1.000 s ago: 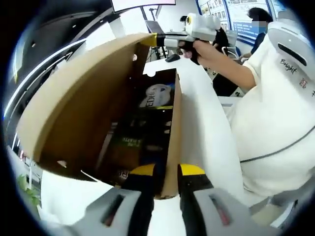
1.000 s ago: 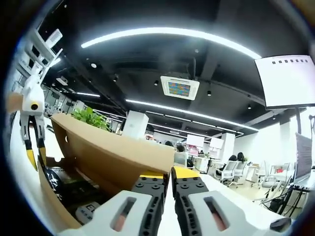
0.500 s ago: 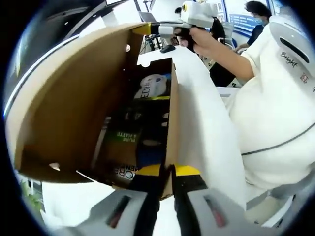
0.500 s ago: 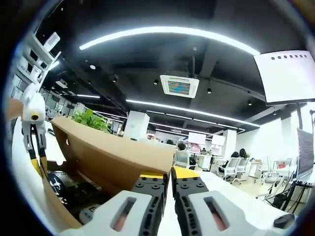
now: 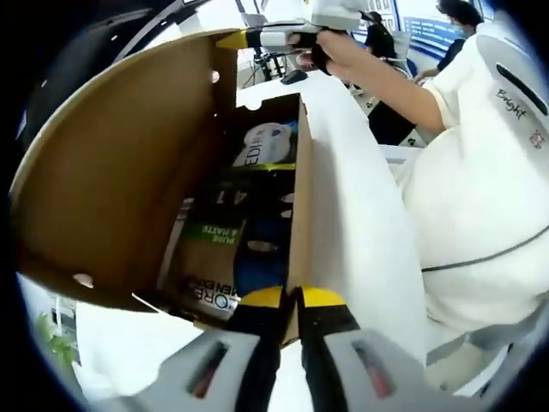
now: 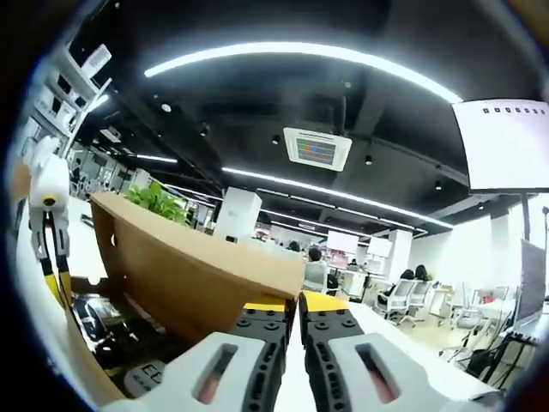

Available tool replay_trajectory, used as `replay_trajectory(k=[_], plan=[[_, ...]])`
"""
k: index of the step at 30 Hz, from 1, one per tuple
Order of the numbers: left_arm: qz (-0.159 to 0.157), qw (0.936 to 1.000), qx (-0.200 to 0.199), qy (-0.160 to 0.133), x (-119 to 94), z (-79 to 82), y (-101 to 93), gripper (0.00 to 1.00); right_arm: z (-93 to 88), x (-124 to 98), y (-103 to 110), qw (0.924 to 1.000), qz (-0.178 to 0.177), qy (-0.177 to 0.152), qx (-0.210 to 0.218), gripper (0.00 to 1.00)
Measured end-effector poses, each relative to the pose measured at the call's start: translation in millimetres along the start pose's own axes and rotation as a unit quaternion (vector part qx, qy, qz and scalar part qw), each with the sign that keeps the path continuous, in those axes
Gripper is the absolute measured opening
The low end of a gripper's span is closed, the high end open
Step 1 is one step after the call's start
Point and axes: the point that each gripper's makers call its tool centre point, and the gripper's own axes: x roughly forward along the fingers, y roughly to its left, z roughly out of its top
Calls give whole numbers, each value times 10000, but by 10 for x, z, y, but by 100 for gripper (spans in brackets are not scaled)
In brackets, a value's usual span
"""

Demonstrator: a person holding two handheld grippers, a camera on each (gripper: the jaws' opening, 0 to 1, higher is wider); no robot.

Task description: Operate the shoe box by opening the lid, removing the specified soft item, and placing it in the target area until the item is outside and the box remains undamaged.

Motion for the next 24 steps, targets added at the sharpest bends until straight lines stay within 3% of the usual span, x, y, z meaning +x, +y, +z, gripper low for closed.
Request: replay_trajectory(k=[4,6,8,13,15,18,20,22,24], plan=[[-122,9998,170,73,2,12,-69,3,-2,24,-48,9998,143,-15,144,2],[-195,9997,7,174,6,24,-93,2,-2,43,-40,9995,184,-11,255,2],[-160,9994,192,218,8,30,-102,2,-1,73,-29,9996,220,4,201,1],[-55,9998,-60,160,6,28,-81,3,10,147,-48,9988,328,140,325,1],[219,9984,-470,216,1,16,-66,4,4,177,-69,9985,336,182,388,1],[291,9985,-405,235,12,25,-77,5,7,185,-60,9984,351,246,364,1],[198,9995,45,254,9,29,-89,5,2,194,-55,9987,369,288,212,1],[124,9989,36,443,21,16,-101,4,4,203,-65,9983,422,322,223,1],[-39,9967,281,762,26,-22,-120,4,6,235,-81,9979,486,359,234,1]])
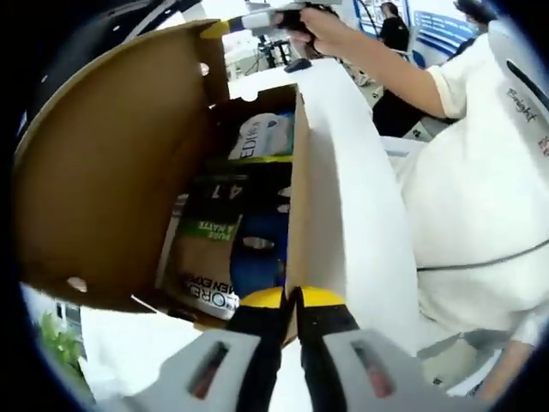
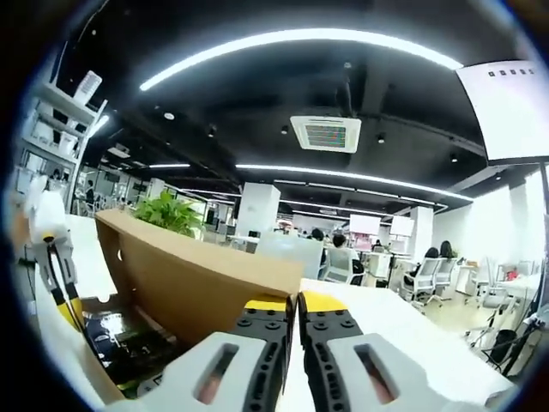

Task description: Operate the shoe box by opening the lid, removing the specified soft item, and placing it in the target area until the item is outside and the box remains undamaged.

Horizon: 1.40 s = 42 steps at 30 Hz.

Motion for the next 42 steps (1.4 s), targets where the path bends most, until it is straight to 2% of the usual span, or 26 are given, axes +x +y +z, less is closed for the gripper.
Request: replay_trajectory(k=[4,6,8,13,18,24,30,36,42], plan=[[-234,9996,-170,-11,11,14,8,2,19,85,-8,9999,68,126,-27,1],[-290,9995,-45,-73,11,18,-5,2,27,146,-24,9997,106,242,-15,1],[-325,9994,-110,-70,11,17,0,2,29,181,-25,9993,158,327,-8,1],[-449,9987,-216,-87,13,13,-8,1,22,220,-30,9992,162,364,-7,1],[-456,9987,-144,-152,10,11,-13,2,19,243,-41,9988,227,397,167,1],[-391,9990,-62,-213,3,10,-13,2,22,337,-61,9986,122,436,257,1],[-332,9992,-164,-132,7,8,-5,2,18,486,-102,9982,15,527,282,0],[-317,9991,-189,-188,7,6,-5,2,5,502,-105,9979,17,542,341,0],[-233,9996,-102,-116,7,2,-6,2,1,571,-112,9975,-121,629,283,0]])
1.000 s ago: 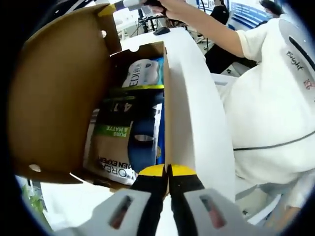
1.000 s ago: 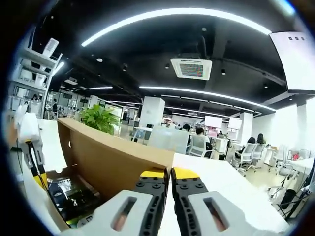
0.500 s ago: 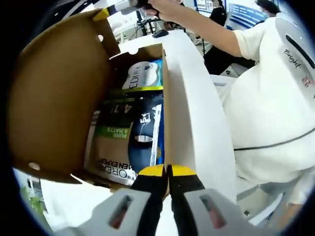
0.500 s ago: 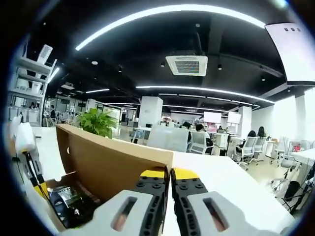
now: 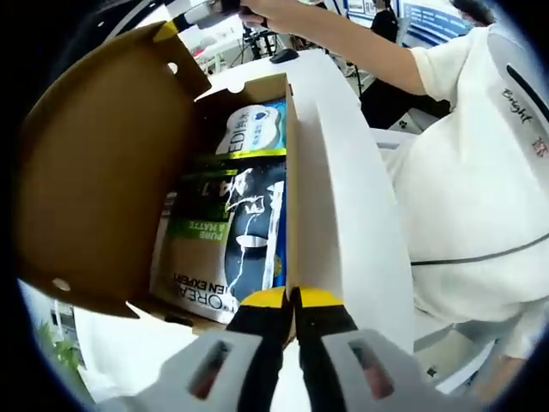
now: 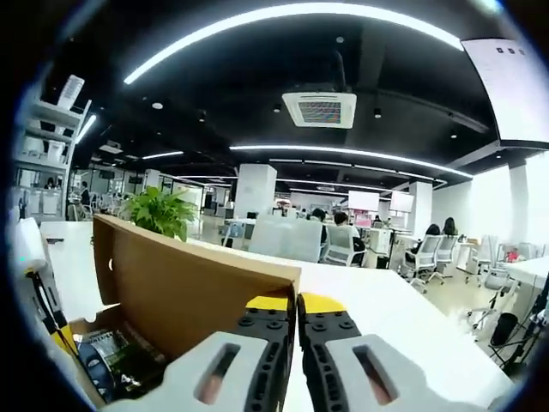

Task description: Operate the shoe box by opening the lid, removing the specified soft item, and placing it in the target area until the item is outside and the box remains undamaged.

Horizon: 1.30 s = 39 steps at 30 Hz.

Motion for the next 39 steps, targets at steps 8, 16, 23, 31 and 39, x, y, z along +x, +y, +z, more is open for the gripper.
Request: replay_trajectory(k=[8,16,23,31,39], plan=[[-14,10000,-37,-54,-1,2,10,2,-25,122,-7,9974,-155,0,-703,0],[2,10000,-29,-43,2,8,13,2,-47,189,-16,9994,-76,21,-334,0],[48,10000,24,27,3,12,17,3,-67,311,-55,9995,-49,119,-276,0],[73,9999,56,71,7,19,19,3,-79,290,-27,9980,-121,141,-611,0],[87,9999,140,-20,6,24,11,3,-124,435,-54,9979,-85,305,-563,0]])
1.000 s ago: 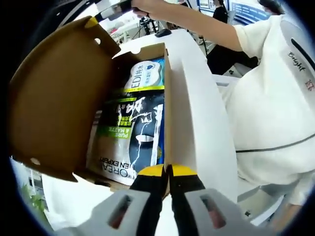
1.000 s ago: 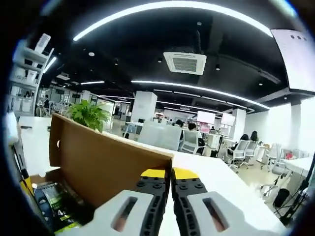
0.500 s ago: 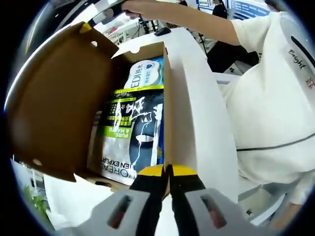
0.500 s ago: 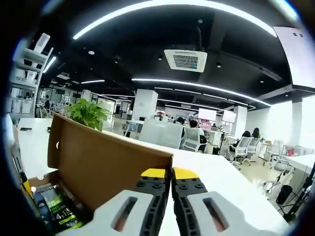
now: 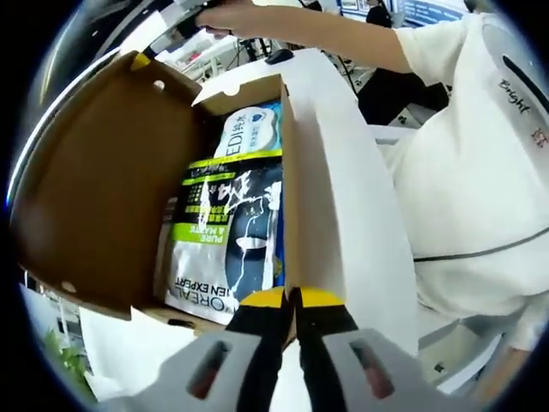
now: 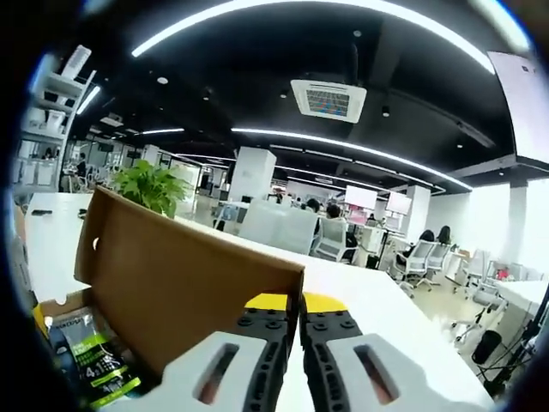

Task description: Operate the shoe box by opening the lid, removing the specified soft item, and placing it in the target area until the item is outside and the box remains undamaged.

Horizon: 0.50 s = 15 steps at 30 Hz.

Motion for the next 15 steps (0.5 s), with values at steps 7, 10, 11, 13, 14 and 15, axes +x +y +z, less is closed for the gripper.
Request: replay_trajectory(k=[7,10,11,13,14,15], plan=[[13,10000,28,14,-1,-1,3,3,-6,46,10,9983,-148,55,-552,1],[13,10000,29,16,-2,-2,3,3,-8,53,-3,9992,-105,63,-376,1],[11,10000,27,14,-2,-3,3,3,-11,59,-5,9995,-78,71,-296,1],[10,10000,26,15,-2,-3,3,3,-16,78,-13,9997,-48,95,-202,1],[8,10000,19,13,-2,-3,3,3,-20,95,-13,9998,-45,119,-163,1],[7,10000,19,13,-3,-4,4,3,-25,109,-13,9998,-44,137,-149,1]])
